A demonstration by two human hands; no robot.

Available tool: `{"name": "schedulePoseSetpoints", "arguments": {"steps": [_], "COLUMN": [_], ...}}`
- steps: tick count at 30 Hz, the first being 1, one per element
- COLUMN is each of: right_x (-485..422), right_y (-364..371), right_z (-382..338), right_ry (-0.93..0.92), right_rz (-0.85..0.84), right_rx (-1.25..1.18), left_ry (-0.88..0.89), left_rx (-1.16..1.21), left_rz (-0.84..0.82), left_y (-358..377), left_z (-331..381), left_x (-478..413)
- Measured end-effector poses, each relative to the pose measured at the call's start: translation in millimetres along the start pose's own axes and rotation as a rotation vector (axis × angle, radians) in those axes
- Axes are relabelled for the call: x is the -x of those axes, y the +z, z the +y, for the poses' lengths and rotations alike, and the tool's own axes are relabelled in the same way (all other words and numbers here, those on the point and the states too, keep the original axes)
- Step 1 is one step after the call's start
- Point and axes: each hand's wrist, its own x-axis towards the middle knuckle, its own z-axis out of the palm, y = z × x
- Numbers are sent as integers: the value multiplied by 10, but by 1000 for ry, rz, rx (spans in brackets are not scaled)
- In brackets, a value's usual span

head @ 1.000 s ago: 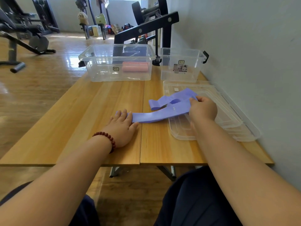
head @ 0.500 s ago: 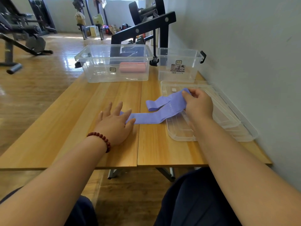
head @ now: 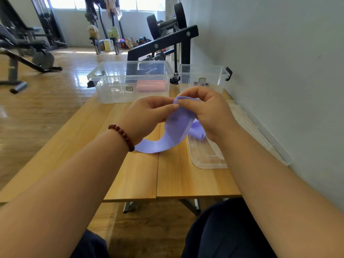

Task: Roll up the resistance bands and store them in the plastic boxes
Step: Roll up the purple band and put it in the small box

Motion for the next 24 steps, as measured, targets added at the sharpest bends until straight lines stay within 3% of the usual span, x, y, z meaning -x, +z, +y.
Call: {"name": "schedulePoseSetpoints", "arguments": {"steps": [4,10,15,20,24], "right_x": [-33,-54,-78,-40,-20], "right_y": [-66,-108,-125,-120,-148], "right_z": [-110,-234,-430,-476,-510], "right_ry": [-50,55,-14,-28,-53], "right_rz": [61,93,77,106,124], "right_rx": [29,-283,-212,-175,-129], "left_ry": [-33,-7,-9,-60,-75], "left_rx": [137,204,244,339,400], "left_rz": [89,189,140,230,197], "left_y": [85,170,196,234,273], "left_z": [164,397,577,620,667], "left_x": [-38,-45,-8,12,37]}}
